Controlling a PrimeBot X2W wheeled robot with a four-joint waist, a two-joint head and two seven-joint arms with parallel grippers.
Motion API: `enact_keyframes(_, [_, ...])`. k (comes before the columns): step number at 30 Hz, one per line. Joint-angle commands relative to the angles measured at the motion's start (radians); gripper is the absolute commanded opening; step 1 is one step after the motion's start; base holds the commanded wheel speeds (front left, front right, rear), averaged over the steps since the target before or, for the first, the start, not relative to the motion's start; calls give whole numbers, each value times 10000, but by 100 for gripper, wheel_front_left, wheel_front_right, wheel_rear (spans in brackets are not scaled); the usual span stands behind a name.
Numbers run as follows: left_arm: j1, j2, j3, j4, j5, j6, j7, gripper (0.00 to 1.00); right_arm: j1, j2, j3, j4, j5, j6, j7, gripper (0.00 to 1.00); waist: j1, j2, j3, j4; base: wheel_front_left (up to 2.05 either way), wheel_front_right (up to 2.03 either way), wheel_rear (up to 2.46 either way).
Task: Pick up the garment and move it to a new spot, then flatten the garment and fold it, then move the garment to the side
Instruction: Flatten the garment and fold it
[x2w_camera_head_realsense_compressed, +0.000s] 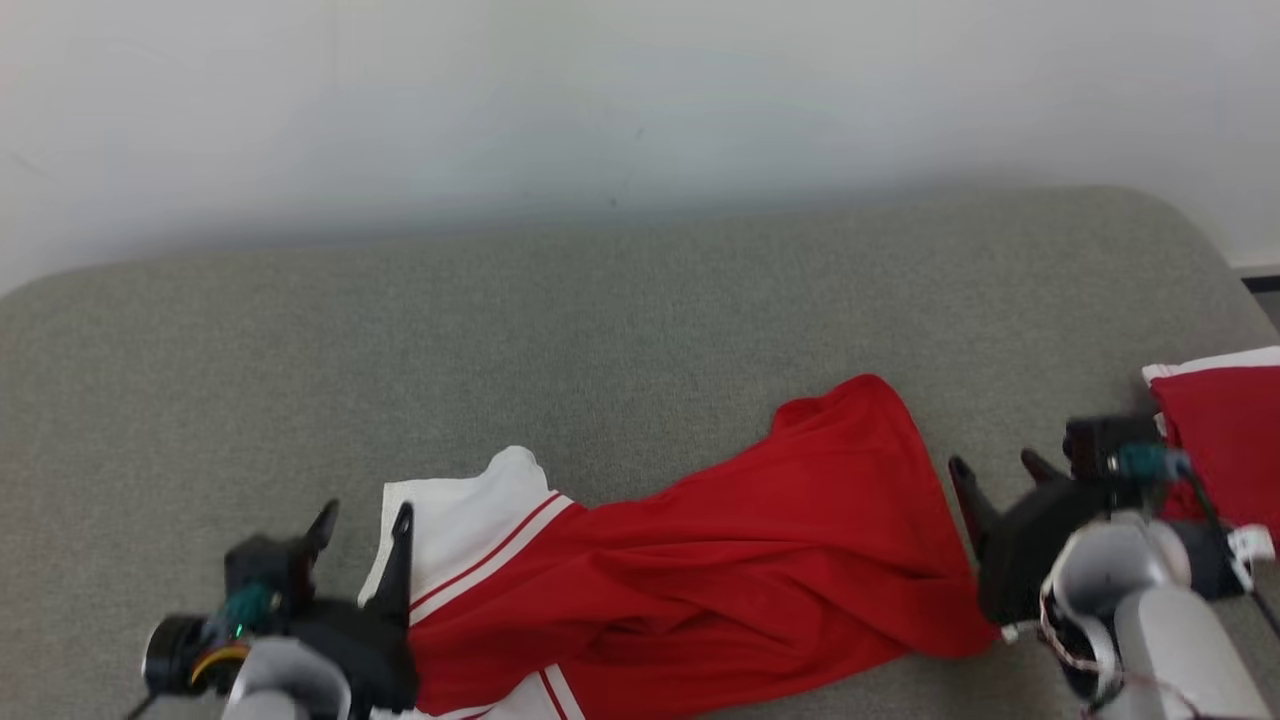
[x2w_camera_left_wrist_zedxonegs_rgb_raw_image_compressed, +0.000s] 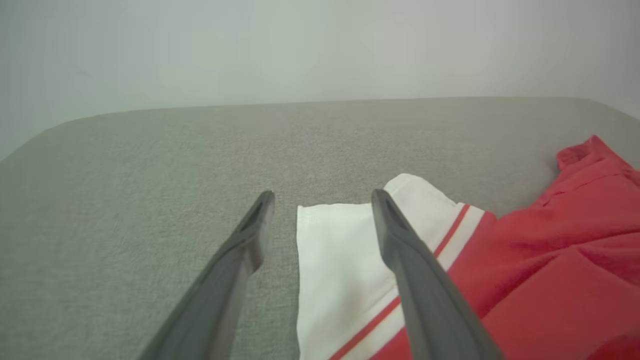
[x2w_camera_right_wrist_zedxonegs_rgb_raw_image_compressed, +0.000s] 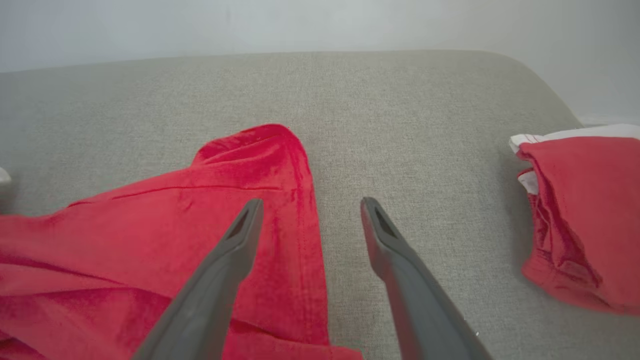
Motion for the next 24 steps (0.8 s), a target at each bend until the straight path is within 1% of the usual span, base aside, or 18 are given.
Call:
enact_keyframes(1, [-240,-11,-59,179,-80,18,208,100,-146,26,-45,99,-93,-27,245,100,-2,-1,442,-56,0,0,0])
enact_keyframes(4, [-1222,-84,-257,864,-186,36,1127,100,-899,12,-35,378,-365,-27,1274,100,-2,-1,824,-16,0,0,0])
enact_keyframes(6, [-1740,-104,-331,1335,-166,127,1774,100,-1264,60,29,538,-330,-27,1782,100,-2,-1,1039,2,0,0,0])
enact_keyframes(10, [-2512,-119,-340,2093,-111,483,2550,100,-1713,12,275,651,-326,-27,2074,100,-2,-1,1400,10,0,0,0])
enact_keyframes(12, [-2794,-93,-294,2337,-115,669,2731,100,-1887,7,369,667,-263,-27,2134,100,-2,-1,1546,3,0,0,0])
enact_keyframes(15, [-3030,-48,-284,2718,-189,761,3117,100,-2088,-128,444,701,-233,-27,2243,100,-2,-1,1743,14,0,0,0])
enact_keyframes(21, [-3182,-35,-525,3169,-386,480,3730,100,-2502,-480,482,911,-241,-27,2636,100,-2,-1,1967,108,0,0,0])
enact_keyframes(24, [-3168,-199,-700,3290,-524,308,4094,100,-2799,-608,330,1160,-360,-27,2832,100,-2,-1,2060,169,0,0,0])
